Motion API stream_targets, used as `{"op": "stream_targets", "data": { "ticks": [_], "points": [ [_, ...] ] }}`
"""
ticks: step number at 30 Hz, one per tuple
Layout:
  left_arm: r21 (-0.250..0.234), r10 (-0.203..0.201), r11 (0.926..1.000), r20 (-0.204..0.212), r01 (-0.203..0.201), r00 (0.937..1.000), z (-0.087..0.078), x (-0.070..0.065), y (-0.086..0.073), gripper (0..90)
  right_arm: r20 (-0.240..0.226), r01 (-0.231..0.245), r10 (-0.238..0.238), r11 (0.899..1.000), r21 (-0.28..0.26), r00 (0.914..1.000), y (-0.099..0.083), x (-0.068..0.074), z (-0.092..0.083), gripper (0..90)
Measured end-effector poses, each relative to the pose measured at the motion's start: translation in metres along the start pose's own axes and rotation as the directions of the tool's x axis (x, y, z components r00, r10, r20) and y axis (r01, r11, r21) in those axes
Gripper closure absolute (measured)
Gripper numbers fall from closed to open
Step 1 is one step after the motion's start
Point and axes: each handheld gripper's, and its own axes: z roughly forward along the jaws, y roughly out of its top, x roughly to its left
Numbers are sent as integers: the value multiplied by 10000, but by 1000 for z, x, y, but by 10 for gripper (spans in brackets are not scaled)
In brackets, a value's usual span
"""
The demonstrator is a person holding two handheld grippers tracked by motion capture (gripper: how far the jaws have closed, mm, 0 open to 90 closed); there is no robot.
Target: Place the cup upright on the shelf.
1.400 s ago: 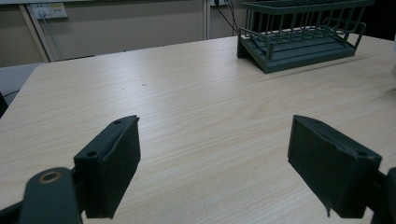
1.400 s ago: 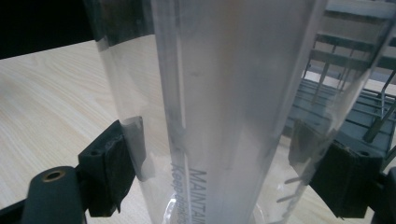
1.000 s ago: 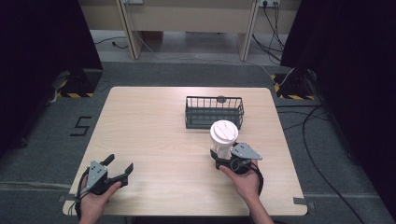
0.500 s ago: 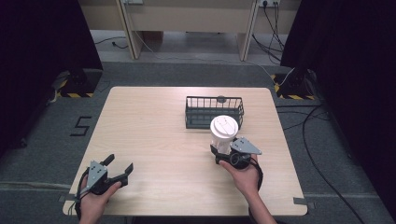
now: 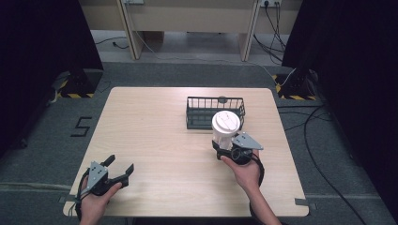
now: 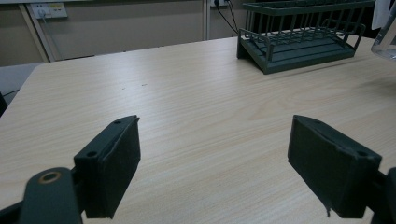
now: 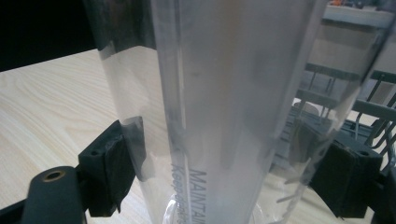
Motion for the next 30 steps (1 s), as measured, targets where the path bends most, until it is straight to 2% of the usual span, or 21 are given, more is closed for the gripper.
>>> {"op": "stream_targets", "data": {
  "ticks": [30],
  "points": [
    [-11, -15, 10000, 37, 15, 10000, 0, 0, 0, 166, 205, -7, 8, 10000, -7, 9998, 19, -14, 11, 186]
  ]
}}
